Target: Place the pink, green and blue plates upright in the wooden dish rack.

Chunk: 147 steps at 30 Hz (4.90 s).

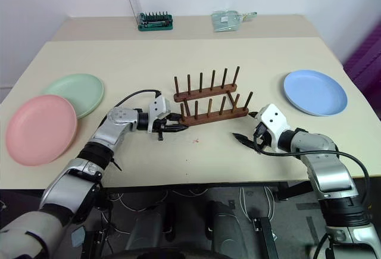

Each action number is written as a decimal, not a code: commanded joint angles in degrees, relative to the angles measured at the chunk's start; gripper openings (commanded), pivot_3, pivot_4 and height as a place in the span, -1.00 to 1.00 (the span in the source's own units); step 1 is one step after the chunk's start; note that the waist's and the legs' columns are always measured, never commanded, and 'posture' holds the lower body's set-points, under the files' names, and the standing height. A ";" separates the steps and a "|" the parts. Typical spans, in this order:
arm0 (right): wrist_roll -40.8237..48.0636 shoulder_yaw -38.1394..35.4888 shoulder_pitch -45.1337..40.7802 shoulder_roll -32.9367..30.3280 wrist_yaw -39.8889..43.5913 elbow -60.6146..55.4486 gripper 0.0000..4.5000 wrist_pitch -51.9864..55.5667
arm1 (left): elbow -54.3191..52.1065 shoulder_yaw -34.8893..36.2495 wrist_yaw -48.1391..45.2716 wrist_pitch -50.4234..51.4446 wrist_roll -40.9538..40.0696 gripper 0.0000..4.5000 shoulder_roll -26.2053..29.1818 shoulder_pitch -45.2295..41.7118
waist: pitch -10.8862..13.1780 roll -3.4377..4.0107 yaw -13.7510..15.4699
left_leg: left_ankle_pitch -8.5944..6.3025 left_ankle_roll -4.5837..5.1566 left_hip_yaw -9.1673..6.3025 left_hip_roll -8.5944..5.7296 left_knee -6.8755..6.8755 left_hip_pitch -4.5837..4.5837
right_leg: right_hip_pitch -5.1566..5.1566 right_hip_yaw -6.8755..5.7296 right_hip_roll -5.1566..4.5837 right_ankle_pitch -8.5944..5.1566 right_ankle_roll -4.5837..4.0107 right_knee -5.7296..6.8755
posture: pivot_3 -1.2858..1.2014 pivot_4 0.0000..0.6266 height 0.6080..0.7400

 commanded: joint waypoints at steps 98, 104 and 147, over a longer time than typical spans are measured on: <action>-5.98 12.25 -18.96 8.17 7.13 7.93 0.72 -8.01 | -62.09 68.52 89.54 44.85 -39.71 -0.98 -12.96 39.28 | -0.48 -0.63 -0.06 | -0.15 -0.22 0.08 0.10 -0.18 0.35 | 0.15 0.16 -0.10 -0.07 -0.06 0.04 | 0.03 -0.52 0.84; -1.90 10.50 -17.87 6.84 9.81 3.65 0.72 -4.27 | -68.34 61.57 76.95 34.27 -39.12 -0.98 -13.25 43.04 | -0.48 -0.63 -0.03 | -0.18 -0.27 0.06 0.14 -0.18 0.27 | 0.12 0.11 -0.09 -0.04 -0.09 -0.12 | 0.03 -0.52 0.84; -51.22 25.02 -44.04 15.68 -29.61 24.42 -0.94 -41.94 | -65.63 34.39 80.62 42.37 -26.78 -0.15 -13.74 1.45 | -0.42 -0.65 -0.38 | -0.04 -0.11 0.26 0.06 -0.22 -0.05 | 0.08 0.09 0.15 0.41 0.12 -0.55 | 0.03 -0.52 0.84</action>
